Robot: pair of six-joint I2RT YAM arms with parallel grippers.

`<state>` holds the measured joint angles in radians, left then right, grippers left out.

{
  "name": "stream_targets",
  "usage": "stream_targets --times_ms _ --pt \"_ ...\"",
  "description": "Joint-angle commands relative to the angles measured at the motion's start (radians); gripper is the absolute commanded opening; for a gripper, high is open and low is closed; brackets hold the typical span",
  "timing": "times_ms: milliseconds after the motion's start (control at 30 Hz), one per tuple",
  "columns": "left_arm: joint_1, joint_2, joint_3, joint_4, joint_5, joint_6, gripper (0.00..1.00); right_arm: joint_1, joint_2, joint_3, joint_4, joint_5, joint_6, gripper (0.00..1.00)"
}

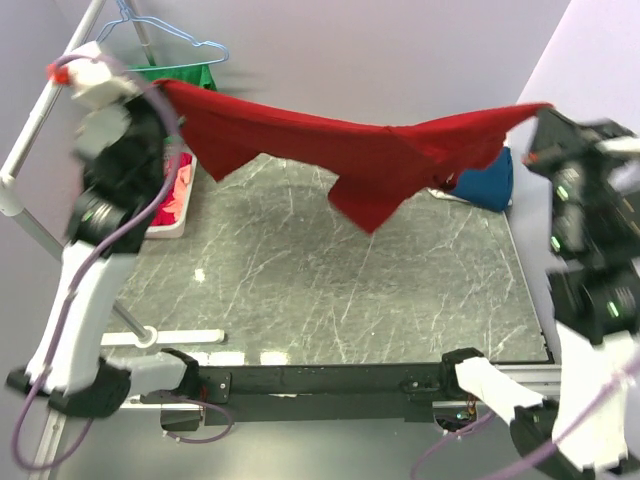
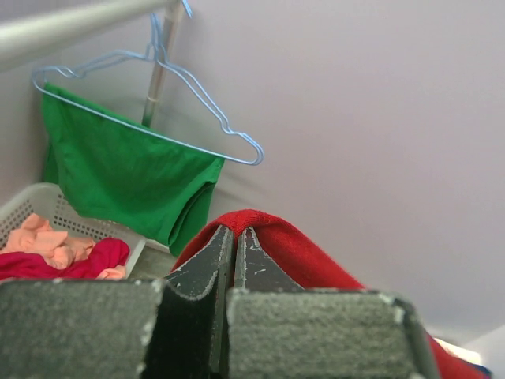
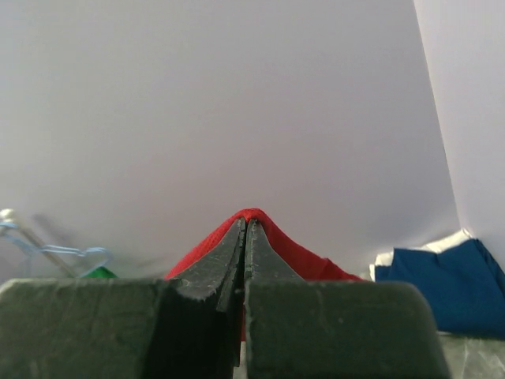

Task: Fold and stack the t-shirts
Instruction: Flatten the tshirt out

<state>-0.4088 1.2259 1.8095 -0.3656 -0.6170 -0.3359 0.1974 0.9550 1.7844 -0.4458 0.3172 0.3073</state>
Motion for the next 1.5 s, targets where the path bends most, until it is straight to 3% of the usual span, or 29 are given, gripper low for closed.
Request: stream_targets --times_ms 0,233,433,633,800,1033,1133,1300,1467 --pt "0.005 -0.162 -0.027 -0.039 0.04 -0.005 0.01 -0.006 -0.129 0.038 -0.004 -0.018 -0.014 0.0" --pt "0.005 -0.295 -0.035 -0.147 0.217 0.038 0.01 -0.006 -0.248 0.104 -0.11 -0.062 -0.022 0.0" --pt "0.005 -0.296 0.031 -0.144 0.195 0.053 0.01 -0.007 -0.253 0.182 -0.102 -0.109 -0.01 0.0" --pt "0.005 -0.16 0.1 -0.078 0.123 0.093 0.01 -0.006 -0.168 0.155 0.001 -0.109 -0.008 0.0" --pt "0.005 -0.027 0.012 -0.001 0.066 0.089 0.01 -0.006 -0.07 -0.002 0.11 -0.049 0.003 0.0" --pt "0.025 0.11 -0.287 0.076 0.078 -0.056 0.01 -0.006 0.059 -0.424 0.303 0.034 0.102 0.0" --pt "0.057 0.165 -0.422 0.125 0.085 -0.119 0.01 -0.009 0.146 -0.552 0.404 0.055 0.137 0.0" --pt "0.132 0.334 -0.578 0.252 0.117 -0.222 0.01 -0.023 0.436 -0.576 0.547 0.059 0.161 0.0" --pt "0.232 0.675 -0.425 0.225 0.163 -0.285 0.01 -0.027 0.829 -0.338 0.575 0.077 0.176 0.0"
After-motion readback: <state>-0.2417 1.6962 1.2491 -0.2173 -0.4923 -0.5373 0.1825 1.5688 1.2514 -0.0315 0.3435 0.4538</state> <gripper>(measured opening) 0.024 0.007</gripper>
